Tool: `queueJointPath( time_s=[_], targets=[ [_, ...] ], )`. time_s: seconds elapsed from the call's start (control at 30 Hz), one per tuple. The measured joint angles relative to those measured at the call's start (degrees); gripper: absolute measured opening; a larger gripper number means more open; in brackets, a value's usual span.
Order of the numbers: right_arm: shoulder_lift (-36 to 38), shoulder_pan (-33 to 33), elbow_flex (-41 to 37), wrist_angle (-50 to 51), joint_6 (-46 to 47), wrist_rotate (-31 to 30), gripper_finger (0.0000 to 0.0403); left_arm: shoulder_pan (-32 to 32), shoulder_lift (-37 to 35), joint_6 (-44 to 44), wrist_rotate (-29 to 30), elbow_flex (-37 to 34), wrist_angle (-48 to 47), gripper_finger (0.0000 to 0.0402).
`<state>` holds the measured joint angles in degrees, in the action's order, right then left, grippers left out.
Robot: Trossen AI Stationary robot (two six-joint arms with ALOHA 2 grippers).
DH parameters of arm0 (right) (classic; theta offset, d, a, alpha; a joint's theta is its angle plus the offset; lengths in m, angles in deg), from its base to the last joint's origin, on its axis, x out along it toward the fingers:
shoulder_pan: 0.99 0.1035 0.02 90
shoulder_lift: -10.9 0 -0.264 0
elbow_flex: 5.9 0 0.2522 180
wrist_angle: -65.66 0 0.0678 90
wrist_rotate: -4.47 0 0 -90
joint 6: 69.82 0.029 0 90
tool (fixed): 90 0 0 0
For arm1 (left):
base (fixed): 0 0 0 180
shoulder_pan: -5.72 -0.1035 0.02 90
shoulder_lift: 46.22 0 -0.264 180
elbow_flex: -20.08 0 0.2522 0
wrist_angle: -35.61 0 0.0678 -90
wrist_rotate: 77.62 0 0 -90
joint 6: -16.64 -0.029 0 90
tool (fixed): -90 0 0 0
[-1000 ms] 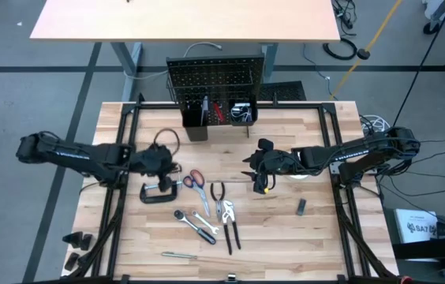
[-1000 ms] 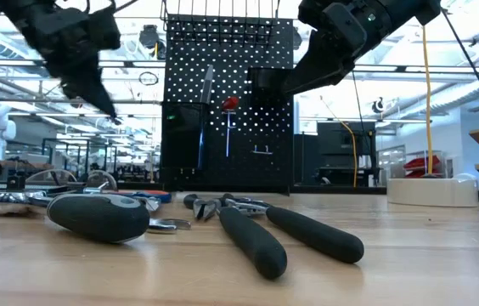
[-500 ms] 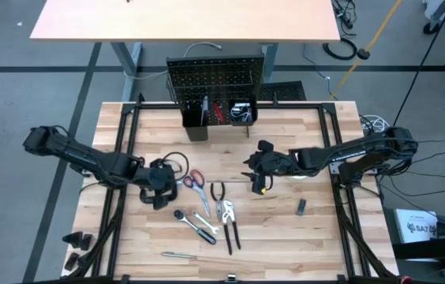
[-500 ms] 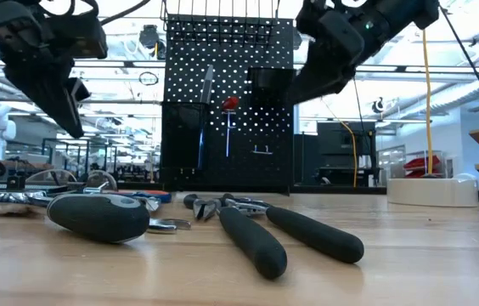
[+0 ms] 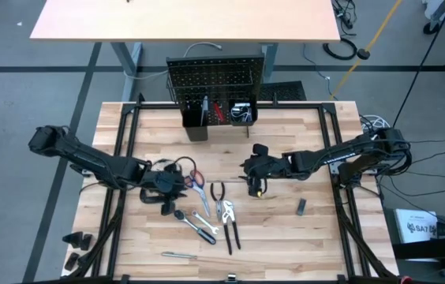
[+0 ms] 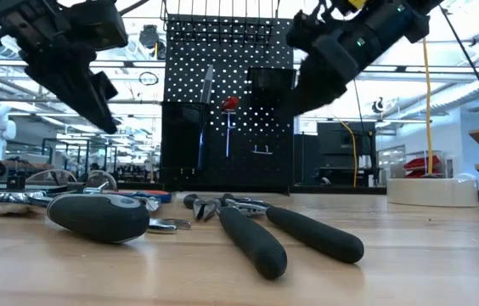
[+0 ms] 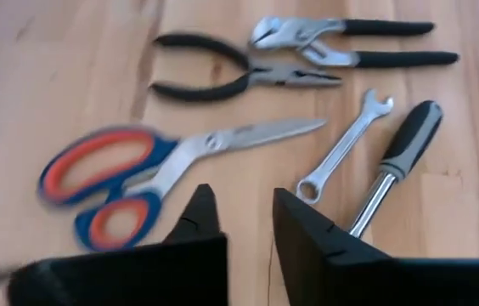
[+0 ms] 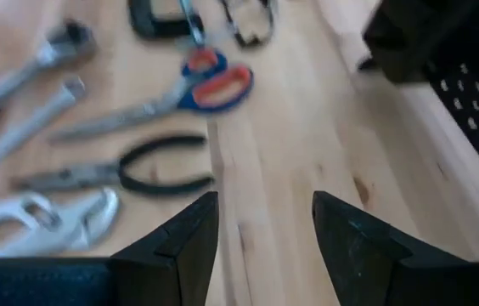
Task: Hang tools onto peg board
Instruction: Put the slip joint pliers on the left black bin on the peg board
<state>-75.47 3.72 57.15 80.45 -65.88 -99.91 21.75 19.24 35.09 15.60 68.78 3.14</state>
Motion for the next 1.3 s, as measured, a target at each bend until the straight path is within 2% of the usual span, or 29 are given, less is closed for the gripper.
queueJointPath(
  time_s=[0.17,0.37,0.6,0.7,1.07,1.3],
  targets=[
    [0.00,0.00,0.01,-3.14,0.08,5.55,0.0185,1.03,5.36,-7.32,0.00,0.00,9.58,0.0093],
    [0.00,0.02,0.01,-3.08,1.11,5.92,0.0185,2.90,10.84,-17.50,0.04,-0.02,16.44,0.0103],
    [0.00,0.02,0.01,-4.15,1.36,5.69,0.0185,1.98,15.89,-18.46,0.83,-0.04,28.04,0.0103],
    [0.00,0.25,0.01,-4.58,1.37,5.72,0.0185,1.62,17.00,-18.15,0.85,-0.04,28.91,0.0102],
    [0.00,0.33,0.01,-7.16,1.38,5.73,0.0185,-0.29,17.46,-25.59,2.80,-0.04,31.43,0.0102],
    [0.00,0.33,0.01,-7.31,0.94,5.71,0.0185,-4.10,17.94,-29.40,0.02,-0.04,31.90,0.0102]
  ],
)
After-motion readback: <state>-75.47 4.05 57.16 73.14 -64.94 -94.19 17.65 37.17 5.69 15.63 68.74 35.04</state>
